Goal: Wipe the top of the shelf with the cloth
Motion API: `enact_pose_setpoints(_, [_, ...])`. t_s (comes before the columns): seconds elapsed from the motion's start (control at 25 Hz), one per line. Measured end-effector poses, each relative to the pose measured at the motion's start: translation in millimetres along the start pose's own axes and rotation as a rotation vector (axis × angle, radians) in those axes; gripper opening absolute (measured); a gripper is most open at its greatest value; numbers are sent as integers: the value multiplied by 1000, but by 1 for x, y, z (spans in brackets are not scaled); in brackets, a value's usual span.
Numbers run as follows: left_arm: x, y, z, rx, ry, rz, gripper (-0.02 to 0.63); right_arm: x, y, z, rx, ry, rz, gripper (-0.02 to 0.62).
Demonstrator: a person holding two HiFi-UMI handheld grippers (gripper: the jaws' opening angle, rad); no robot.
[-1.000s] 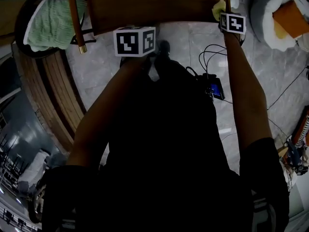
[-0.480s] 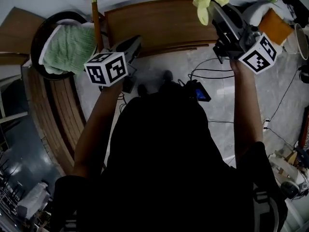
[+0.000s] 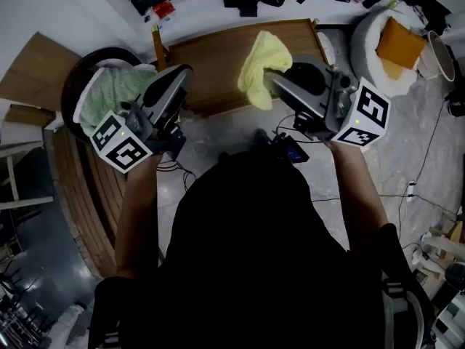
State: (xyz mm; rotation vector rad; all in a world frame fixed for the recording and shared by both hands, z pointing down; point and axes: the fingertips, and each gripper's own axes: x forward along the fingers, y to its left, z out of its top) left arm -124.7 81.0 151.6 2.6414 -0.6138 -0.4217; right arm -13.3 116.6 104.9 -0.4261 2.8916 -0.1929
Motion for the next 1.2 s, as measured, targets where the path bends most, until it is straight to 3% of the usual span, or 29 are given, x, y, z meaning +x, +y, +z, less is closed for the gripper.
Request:
enact_pose_setpoints(0.24, [-4,-28,18,47,-35,-137,12,5,19,-9,64,-40,0,44])
enact_pose_setpoints(0.44, [-7,-45,12,39,-77,-194,12,13,23,-12,98,-41,35,44])
enact_pose_setpoints(0.72, [-27,-58,-4,53,-101,-142,12,22,24,-24,163,-17,104,44])
enact_pose_setpoints(0.88, [-36,-61,-14,47,-116,-96,12,28,24,-36,149,39,148,44])
enact_pose_setpoints(1.04, [-25,-75,-29,-1,-130,-107,12,7,22,-33,168,41,153,44])
enact_pose_setpoints(1.2, [-1,-103,-43,-92,-169,-145,12,-38,31,-31,253,41,160,44])
